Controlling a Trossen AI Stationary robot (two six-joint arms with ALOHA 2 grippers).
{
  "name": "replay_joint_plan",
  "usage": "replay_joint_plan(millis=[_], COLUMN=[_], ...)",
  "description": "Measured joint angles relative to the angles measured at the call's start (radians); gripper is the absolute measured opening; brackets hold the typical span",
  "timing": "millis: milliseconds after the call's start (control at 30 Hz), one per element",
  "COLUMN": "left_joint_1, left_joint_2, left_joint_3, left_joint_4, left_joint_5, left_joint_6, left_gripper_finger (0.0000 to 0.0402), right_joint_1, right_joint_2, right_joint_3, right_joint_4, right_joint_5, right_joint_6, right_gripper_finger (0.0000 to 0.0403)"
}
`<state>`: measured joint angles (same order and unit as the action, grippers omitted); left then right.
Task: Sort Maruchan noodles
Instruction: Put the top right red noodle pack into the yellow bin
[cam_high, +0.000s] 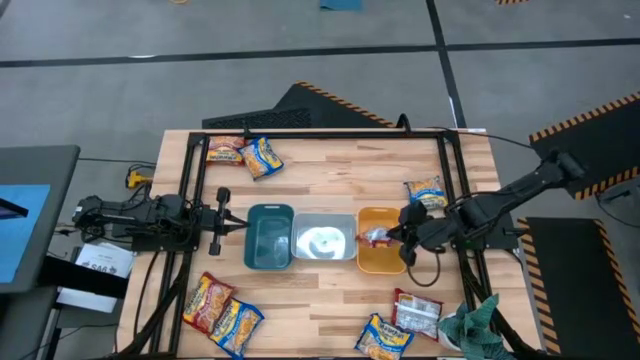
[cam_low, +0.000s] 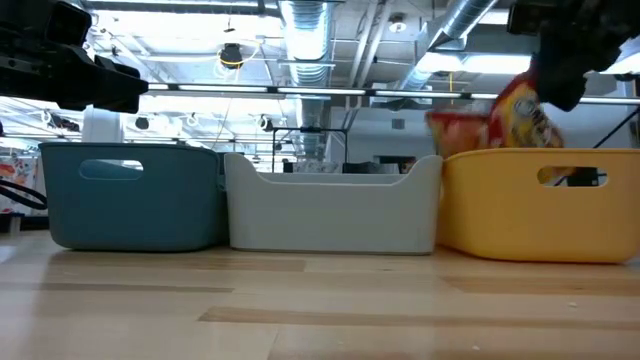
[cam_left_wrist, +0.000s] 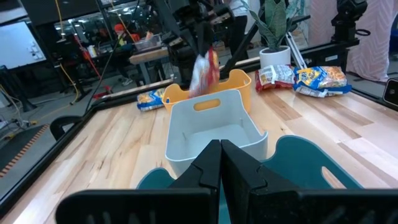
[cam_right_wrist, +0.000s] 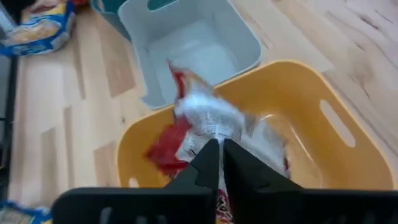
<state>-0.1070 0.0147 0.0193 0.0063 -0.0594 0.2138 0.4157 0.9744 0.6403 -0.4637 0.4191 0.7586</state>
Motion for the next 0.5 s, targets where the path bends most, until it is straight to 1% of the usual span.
replay_joint_plan(millis=[200,333,500], left_joint_1=[0.000,0.000,0.000], left_joint_2=[0.000,0.000,0.000], left_joint_3=[0.000,0.000,0.000], left_joint_4=[0.000,0.000,0.000], left_joint_5=[0.000,0.000,0.000], left_joint_6=[0.000,0.000,0.000], left_gripper_finger=[0.0000,0.0000,0.0000], right_joint_1=[-0.044,-0.068,-0.103], right_joint_2=[0.027,0.017,0.012], right_joint_3=[0.000,0.013,0.042], right_joint_4=[0.001,0.000,0.054], right_joint_5=[-0.001,0.011,0.130], right_joint_6=[0.004,-0.044,-0.182], right_gripper_finger=[0.0090,0.0132,0.0200])
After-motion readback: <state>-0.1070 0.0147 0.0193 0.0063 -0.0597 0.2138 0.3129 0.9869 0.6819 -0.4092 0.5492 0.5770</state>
